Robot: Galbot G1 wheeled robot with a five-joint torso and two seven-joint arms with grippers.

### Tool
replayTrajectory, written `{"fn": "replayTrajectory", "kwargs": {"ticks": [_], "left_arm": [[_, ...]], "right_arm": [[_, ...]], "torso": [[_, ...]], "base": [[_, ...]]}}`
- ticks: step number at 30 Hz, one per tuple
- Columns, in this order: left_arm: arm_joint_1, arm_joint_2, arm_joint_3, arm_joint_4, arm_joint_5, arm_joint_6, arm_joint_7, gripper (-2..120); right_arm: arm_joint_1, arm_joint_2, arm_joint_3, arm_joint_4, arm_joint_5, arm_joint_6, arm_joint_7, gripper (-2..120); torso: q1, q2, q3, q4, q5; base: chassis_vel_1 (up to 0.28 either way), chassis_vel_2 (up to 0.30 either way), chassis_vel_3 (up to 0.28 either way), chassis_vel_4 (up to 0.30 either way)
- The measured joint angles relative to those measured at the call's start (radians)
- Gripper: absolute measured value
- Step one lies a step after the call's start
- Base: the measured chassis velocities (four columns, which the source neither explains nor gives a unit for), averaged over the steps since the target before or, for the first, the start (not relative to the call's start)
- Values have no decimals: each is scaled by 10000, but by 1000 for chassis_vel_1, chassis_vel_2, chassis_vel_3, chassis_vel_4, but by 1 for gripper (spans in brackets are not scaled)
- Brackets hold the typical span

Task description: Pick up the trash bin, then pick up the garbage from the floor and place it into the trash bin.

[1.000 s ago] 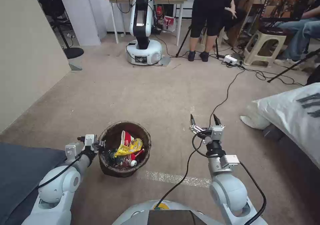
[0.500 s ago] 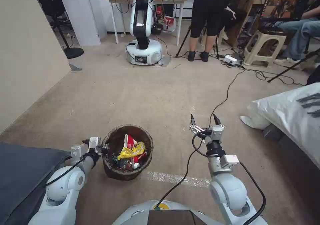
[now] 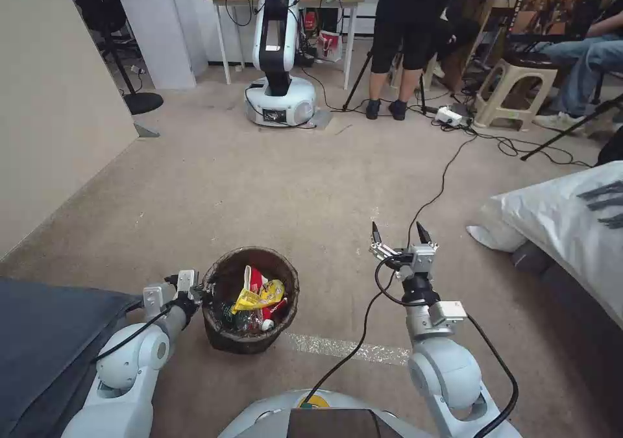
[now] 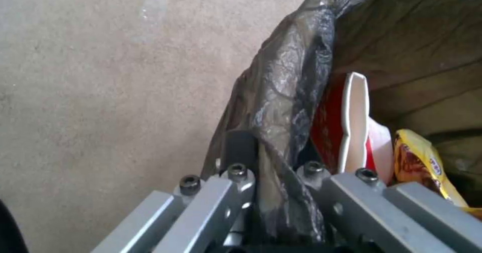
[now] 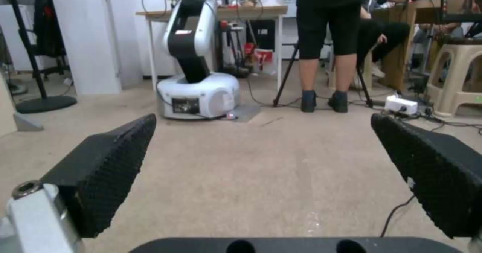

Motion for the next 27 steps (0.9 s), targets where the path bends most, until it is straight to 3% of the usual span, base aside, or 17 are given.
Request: {"fn": "replayTrajectory", "kwargs": {"ticks": [27], "left_arm": [[-223, -161, 127, 737, 163, -35, 91, 3]], "right_arm": [[0, 20, 51, -68, 39, 61, 0, 100]], "torso": [[-1, 2, -2, 2, 6]], "base": [[0, 0, 0, 0]]}}
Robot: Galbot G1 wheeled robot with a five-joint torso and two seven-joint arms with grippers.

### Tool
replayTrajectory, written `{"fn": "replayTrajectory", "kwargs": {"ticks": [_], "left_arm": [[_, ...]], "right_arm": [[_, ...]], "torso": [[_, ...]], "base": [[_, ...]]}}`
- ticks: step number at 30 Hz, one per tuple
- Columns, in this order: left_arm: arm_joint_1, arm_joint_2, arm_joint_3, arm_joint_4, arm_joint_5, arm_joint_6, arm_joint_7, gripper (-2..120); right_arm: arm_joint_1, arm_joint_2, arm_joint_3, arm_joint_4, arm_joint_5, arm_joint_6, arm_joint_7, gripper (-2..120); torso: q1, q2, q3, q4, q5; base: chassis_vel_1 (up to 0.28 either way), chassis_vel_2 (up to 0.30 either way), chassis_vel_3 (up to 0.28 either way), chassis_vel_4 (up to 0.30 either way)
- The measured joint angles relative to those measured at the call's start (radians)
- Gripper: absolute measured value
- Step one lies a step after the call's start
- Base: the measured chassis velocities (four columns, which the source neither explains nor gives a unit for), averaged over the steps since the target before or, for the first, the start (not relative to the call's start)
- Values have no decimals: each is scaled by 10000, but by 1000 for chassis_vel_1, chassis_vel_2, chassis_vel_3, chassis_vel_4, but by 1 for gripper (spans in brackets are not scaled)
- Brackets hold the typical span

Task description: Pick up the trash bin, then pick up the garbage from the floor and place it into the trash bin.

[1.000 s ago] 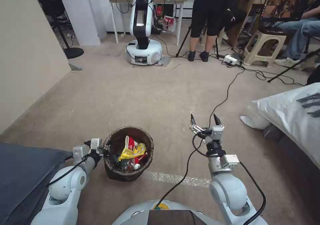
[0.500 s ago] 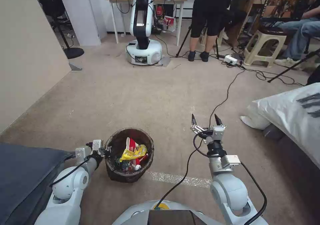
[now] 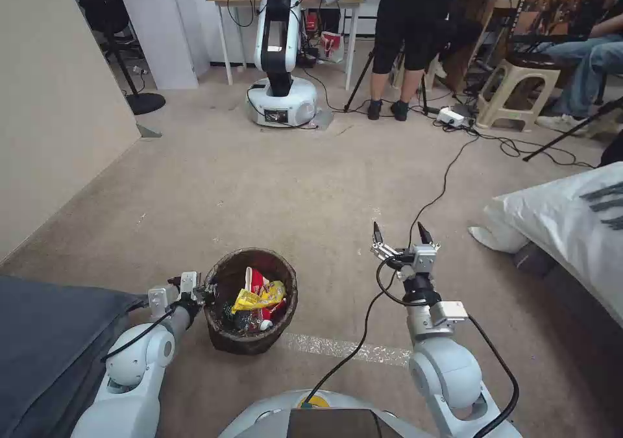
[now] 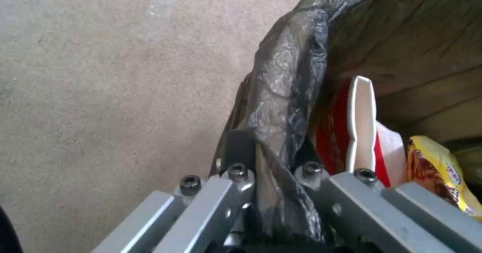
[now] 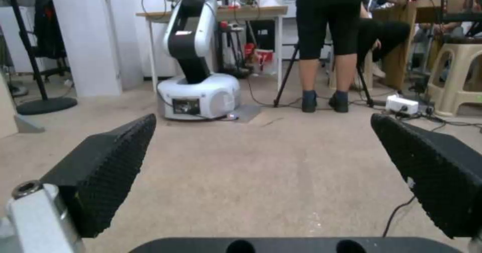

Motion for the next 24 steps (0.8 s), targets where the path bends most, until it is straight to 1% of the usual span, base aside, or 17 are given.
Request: {"fn": "replayTrajectory", "kwargs": {"ticks": [10, 11, 12, 13, 15, 16, 20, 21, 24], "left_arm": [[-23, 23, 30, -21, 176, 15, 111, 3], [-23, 28, 35, -35, 215, 17, 118, 8], [-23, 28, 35, -35, 215, 17, 118, 8], [-28, 29, 47, -43, 250, 19, 126, 11], [-34, 29, 70, -89, 367, 33, 150, 21], [-34, 29, 70, -89, 367, 33, 150, 21], [-19, 39, 115, -200, 570, 68, 186, 40], [-19, 39, 115, -200, 570, 68, 186, 40], [-14, 50, 107, -319, 602, 89, 183, 53]], "right_arm": [[62, 5, 5, -51, 27, 0, -3, 100], [68, 5, 1, -61, 29, 0, -4, 100], [68, 5, 1, -61, 29, 0, -4, 100], [72, 5, -3, -68, 29, 0, -4, 100], [81, 6, -13, -69, 30, -1, -4, 100], [81, 6, -13, -69, 30, -1, -4, 100], [85, 2, -25, -69, 34, -1, -7, 100], [85, 2, -25, -69, 34, -1, -7, 100], [85, 0, -36, -65, 36, -4, -10, 100]], "torso": [[0, 0, 2, -2, -9], [0, -1, 2, -2, -10], [0, -1, 2, -2, -10], [0, -1, 2, -3, -11], [1, -2, 3, -5, -16], [1, -2, 3, -5, -16], [1, -2, 4, -6, -15], [1, -2, 4, -6, -15], [1, -3, 4, -5, -12]], "base": [[0, 0, 0, 0], [0, 0, 0, 0], [0, 0, 0, 0], [0, 0, 0, 0], [0, 0, 0, 0], [0, 0, 0, 0], [0, 0, 0, 0], [0, 0, 0, 0], [0, 0, 0, 0]]}}
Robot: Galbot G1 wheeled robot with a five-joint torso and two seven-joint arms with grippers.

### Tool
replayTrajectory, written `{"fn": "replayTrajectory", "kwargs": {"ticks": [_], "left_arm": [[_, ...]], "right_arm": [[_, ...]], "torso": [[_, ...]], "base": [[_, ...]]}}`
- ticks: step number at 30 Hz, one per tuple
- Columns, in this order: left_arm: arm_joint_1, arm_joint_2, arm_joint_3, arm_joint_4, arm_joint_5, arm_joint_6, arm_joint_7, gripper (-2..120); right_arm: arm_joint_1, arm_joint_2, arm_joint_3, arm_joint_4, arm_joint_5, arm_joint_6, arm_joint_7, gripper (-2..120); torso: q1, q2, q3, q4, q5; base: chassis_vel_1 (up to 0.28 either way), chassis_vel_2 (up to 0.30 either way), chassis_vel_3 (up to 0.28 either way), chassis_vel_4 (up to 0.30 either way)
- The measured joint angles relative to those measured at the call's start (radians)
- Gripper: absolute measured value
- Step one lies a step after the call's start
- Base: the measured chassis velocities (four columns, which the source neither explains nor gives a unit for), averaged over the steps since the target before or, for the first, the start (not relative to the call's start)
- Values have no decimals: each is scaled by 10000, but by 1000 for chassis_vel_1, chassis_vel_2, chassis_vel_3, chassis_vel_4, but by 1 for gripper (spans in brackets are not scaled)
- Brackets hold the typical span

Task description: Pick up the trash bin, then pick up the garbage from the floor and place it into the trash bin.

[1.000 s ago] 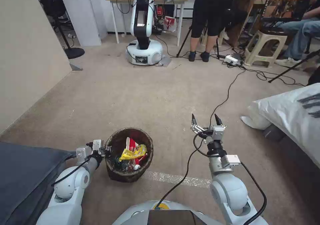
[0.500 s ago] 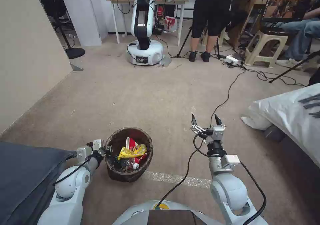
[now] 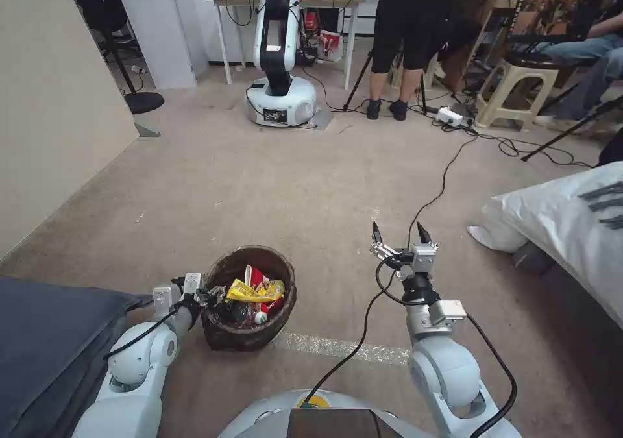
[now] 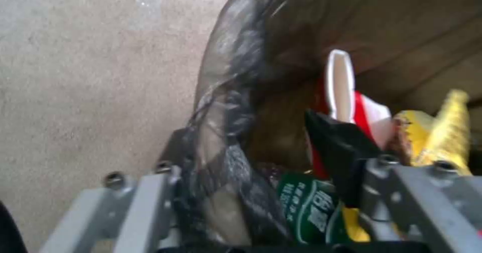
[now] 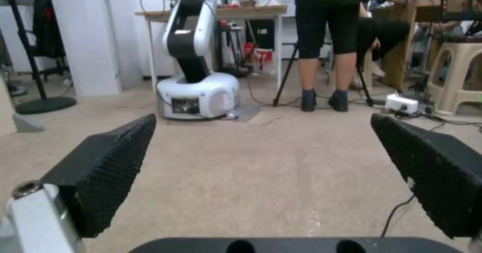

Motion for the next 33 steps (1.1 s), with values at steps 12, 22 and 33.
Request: {"fn": "replayTrajectory", "kwargs": {"ticks": [12, 22, 33], "left_arm": [[-21, 37, -47, -394, 60, -18, -62, 94], [65, 150, -300, -938, -5, -38, -83, 100], [271, 219, -832, -1896, 25, -229, -172, 100]], "right_arm": [[0, -11, -36, 83, -22, -12, -21, 100], [-22, -20, -73, 146, -42, -39, -36, 100], [-106, 21, -69, 216, -35, -71, -31, 100]], "torso": [[0, 0, -2, 3, 4], [0, 0, -2, 3, 5], [0, 0, -3, 3, 5]], "base": [[0, 0, 0, 0], [0, 0, 0, 0], [0, 0, 0, 0]]}}
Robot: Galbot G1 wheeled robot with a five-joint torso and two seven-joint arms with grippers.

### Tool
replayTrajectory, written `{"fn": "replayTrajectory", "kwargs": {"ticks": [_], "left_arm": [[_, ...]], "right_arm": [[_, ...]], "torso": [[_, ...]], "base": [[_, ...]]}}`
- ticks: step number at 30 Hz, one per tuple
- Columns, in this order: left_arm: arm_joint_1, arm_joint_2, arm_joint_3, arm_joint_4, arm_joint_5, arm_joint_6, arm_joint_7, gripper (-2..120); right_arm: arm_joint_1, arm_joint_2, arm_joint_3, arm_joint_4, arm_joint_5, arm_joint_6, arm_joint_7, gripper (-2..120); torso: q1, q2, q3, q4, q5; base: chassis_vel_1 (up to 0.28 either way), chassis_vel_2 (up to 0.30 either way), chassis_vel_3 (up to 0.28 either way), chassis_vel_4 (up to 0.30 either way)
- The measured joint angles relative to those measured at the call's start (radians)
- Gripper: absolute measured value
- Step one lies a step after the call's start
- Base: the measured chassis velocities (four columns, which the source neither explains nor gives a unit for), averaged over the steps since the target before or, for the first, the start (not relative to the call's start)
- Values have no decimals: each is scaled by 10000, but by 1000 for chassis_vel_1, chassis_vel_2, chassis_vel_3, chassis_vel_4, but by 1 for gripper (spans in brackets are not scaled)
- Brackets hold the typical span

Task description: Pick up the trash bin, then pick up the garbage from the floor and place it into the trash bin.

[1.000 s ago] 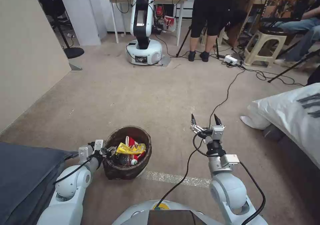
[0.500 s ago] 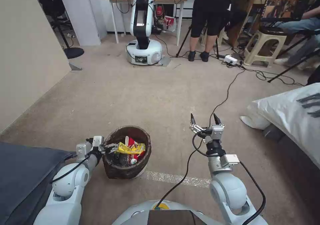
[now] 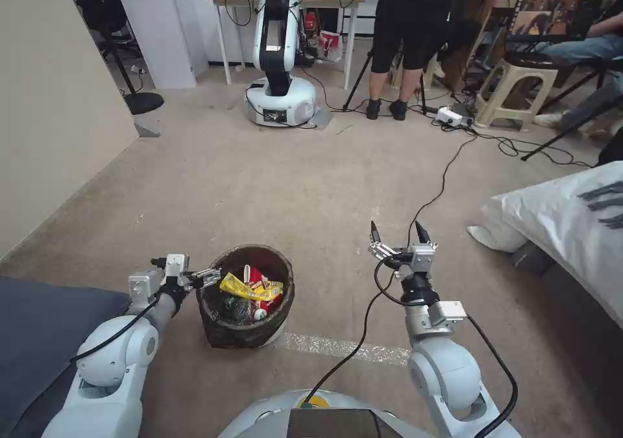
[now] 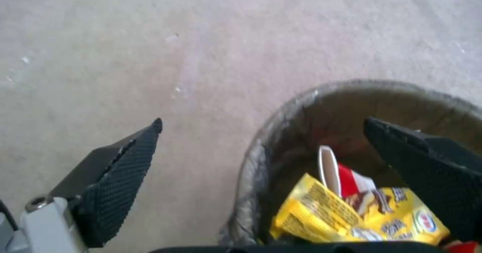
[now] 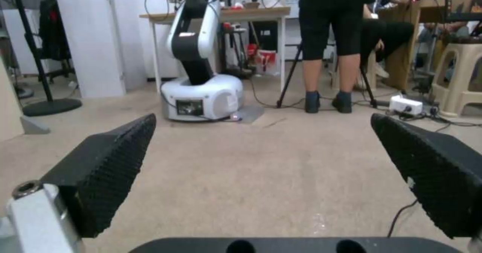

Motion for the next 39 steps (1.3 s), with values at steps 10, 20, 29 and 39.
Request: {"fn": "replayTrajectory", "kwargs": {"ticks": [10, 20, 29, 39], "left_arm": [[273, -381, -87, -45, 651, -3995, -787, 100], [1285, -1282, -263, -190, 2356, -6642, -971, 100], [2213, -1838, -209, -328, 3214, -7738, -846, 100], [3143, -1925, -132, -377, 3196, -8421, -799, 100]], "right_arm": [[-324, 78, 70, 45, -44, 37, 54, 100], [-986, 285, 335, 100, -191, 391, 258, 100], [-1749, 566, 680, 112, -486, 1177, 179, 100], [-2156, 820, 707, 67, -961, 1669, 110, 100]], "torso": [[0, 0, 0, -2, 1], [0, 0, -1, 1, 2], [0, 0, 0, -3, 2], [-1, 1, 0, 0, 0]], "base": [[0, 0, 0, 0], [0, 0, 0, 0], [0, 0, 0, 0], [0, 0, 0, 0]]}}
